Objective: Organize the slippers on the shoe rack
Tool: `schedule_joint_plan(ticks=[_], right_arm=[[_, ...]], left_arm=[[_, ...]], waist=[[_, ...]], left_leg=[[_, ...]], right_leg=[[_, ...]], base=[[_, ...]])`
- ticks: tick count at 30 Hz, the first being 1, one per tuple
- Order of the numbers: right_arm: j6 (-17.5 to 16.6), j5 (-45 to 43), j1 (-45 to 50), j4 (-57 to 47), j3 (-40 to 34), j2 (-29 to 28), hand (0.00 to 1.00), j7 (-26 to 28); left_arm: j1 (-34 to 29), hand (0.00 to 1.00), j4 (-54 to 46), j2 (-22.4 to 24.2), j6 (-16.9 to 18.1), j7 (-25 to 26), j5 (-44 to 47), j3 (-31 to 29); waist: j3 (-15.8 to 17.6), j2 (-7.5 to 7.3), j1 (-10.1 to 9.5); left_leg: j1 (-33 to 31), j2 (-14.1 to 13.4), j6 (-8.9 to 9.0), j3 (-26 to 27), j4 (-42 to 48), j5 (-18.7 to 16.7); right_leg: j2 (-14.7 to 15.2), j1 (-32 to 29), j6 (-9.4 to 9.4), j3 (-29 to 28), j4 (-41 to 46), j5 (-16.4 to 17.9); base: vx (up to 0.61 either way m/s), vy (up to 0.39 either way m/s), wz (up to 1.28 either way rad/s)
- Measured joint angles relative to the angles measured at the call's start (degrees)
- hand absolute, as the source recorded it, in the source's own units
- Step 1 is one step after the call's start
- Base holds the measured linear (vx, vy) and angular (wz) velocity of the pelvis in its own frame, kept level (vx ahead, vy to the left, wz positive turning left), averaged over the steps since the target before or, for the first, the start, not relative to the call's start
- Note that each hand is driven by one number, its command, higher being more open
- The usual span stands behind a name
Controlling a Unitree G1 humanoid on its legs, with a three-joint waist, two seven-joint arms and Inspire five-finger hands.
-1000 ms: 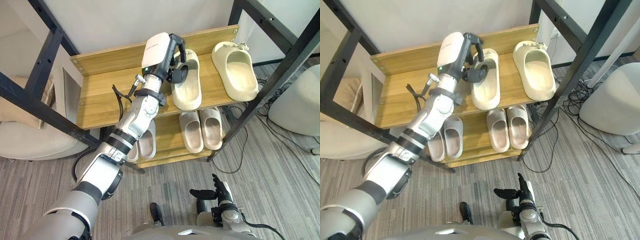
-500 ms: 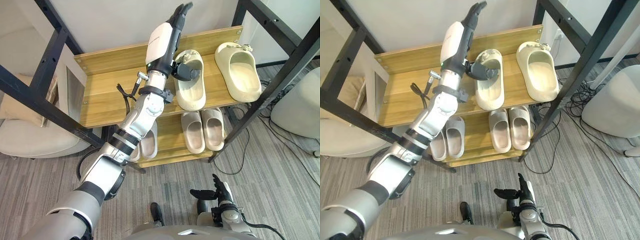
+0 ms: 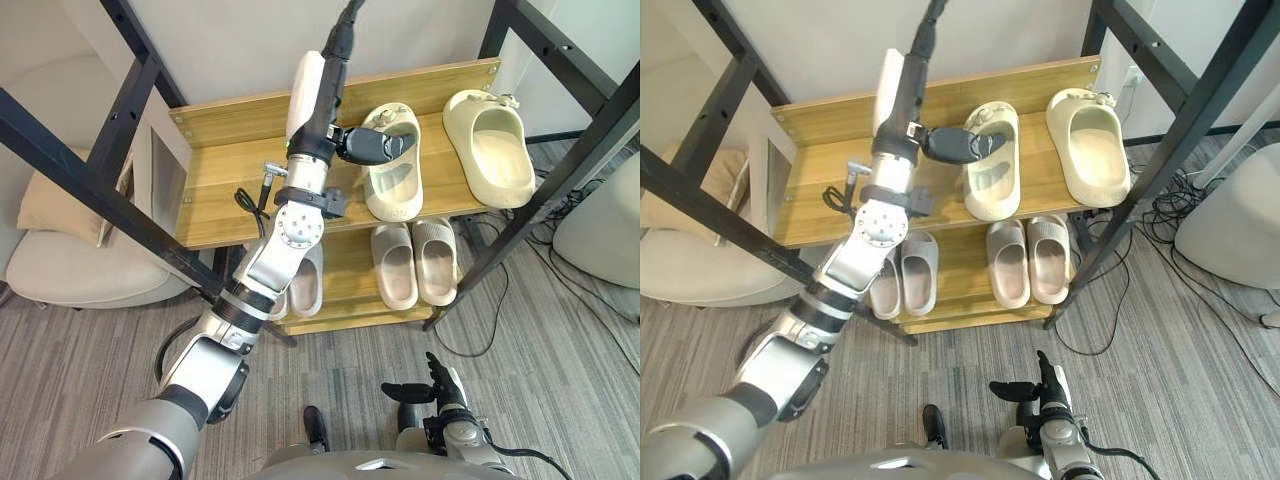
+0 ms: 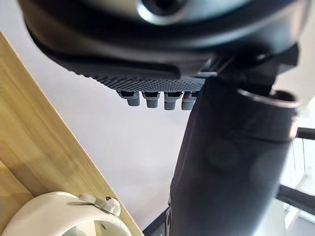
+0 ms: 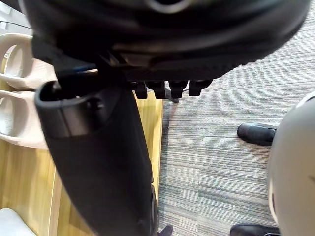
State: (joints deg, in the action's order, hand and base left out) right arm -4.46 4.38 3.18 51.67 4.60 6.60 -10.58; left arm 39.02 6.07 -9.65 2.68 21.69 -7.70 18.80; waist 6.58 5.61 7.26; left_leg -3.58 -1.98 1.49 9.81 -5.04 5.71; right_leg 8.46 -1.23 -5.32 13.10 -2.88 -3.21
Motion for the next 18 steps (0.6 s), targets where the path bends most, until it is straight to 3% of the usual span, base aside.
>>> schedule_joint_plan(ticks=[10, 18], right_arm=[[1.43, 0.02, -0.14, 0.52, 0.16, 0.03, 1.00, 0.04], [2.18, 0.03, -0.45, 1.06, 1.80, 0.00, 1.00, 0.12]], left_arm=[[-10.15, 1.00, -2.48, 2.79, 2.61, -1.31, 19.69, 0.05], [-18.02, 1.00, -2.48, 2.66, 4.63, -5.67, 32.00, 4.02]], waist=[[0.00, -0.04, -1.63], [0.28, -1.38, -2.91]], left_leg=[[0.20, 0.05, -0.24, -0.98, -0.32, 0.51], [0.67, -0.11, -0.01, -2.41, -0.33, 0.35]], right_leg=[[0.10, 0.53, 0.12, 0.92, 0.29, 0.05], [-0.35, 2.35, 0.12, 2.72, -1.09, 0.02]], base=[[-0.04, 0.005, 0.05], [0.00, -0.004, 0.10]])
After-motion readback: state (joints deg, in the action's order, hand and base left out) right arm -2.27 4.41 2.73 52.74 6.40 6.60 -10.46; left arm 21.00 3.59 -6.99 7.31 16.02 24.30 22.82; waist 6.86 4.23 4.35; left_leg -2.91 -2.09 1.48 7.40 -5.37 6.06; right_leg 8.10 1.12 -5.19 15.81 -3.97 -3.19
